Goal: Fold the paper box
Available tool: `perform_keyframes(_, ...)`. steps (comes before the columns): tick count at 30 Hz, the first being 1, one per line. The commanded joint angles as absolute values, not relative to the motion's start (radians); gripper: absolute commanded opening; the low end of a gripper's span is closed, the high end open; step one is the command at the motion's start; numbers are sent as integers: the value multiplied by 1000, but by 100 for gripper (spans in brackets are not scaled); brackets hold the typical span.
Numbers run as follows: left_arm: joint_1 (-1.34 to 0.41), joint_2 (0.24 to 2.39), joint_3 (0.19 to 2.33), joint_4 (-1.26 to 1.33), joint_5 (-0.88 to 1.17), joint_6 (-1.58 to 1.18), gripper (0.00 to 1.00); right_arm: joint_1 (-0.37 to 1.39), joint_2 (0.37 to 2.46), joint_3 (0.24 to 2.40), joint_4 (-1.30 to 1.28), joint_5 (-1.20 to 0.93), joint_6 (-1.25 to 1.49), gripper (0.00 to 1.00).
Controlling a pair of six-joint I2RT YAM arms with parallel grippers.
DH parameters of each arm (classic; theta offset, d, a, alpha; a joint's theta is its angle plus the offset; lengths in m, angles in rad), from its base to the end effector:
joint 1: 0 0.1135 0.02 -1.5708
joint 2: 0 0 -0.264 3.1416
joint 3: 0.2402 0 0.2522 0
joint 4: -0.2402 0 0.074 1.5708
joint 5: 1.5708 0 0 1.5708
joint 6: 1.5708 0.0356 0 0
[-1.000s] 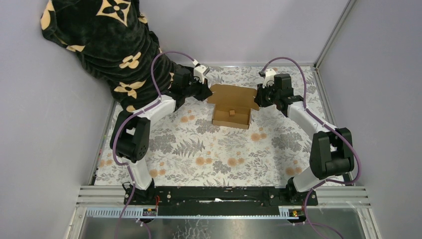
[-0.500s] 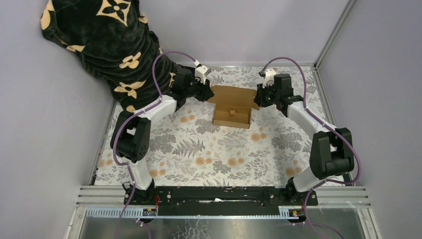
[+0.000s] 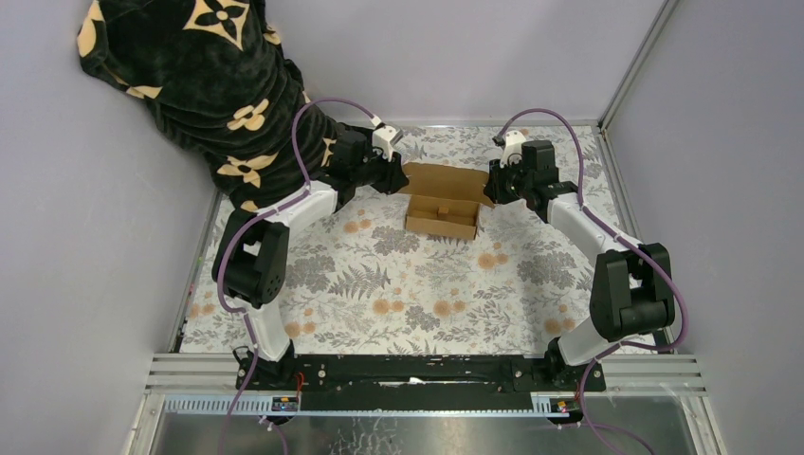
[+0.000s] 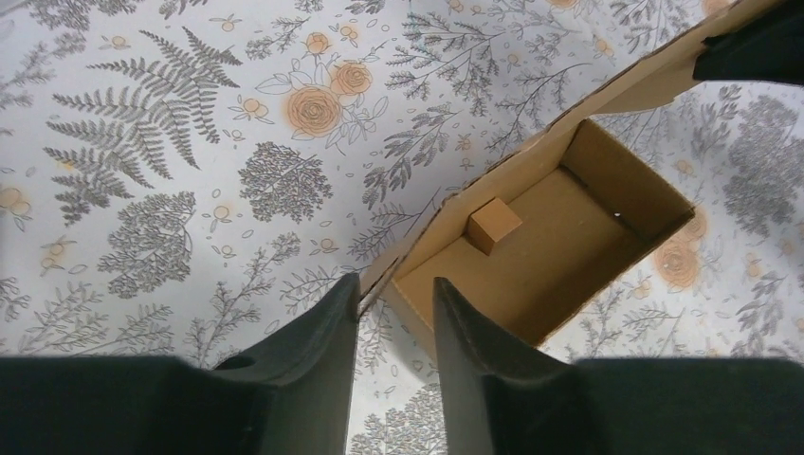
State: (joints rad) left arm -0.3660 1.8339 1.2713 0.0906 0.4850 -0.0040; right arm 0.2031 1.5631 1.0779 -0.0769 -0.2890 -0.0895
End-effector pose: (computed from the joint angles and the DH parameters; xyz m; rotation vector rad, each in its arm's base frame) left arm 0.3879 -0.1665 0.2405 0.6703 1.9485 -0.7248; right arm 0.3448 0.0814 0.2587 -0.4781 2.0753 0.3749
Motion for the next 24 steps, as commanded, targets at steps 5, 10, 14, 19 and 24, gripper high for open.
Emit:
perform_keyframes(5, -372, 1825, 1277, 78, 439, 21, 54, 216, 1542, 1089, -46, -292, -86, 26)
perform_keyframes(10, -371, 1822, 1272, 80, 431, 26, 54, 217, 1537, 1089, -49, -292, -87, 26)
perform_keyframes(14, -371, 1827, 1275, 83, 438, 26, 51, 218, 1539, 1089, -49, -294, -87, 26)
perform_keyframes(19, -371, 1826, 1281, 88, 446, 26, 41, 219, 1540, 1089, -48, -293, -86, 26)
perform_keyframes(24, -371, 1827, 1285, 89, 451, 23, 36, 222, 1539, 1091, -49, -292, -85, 26)
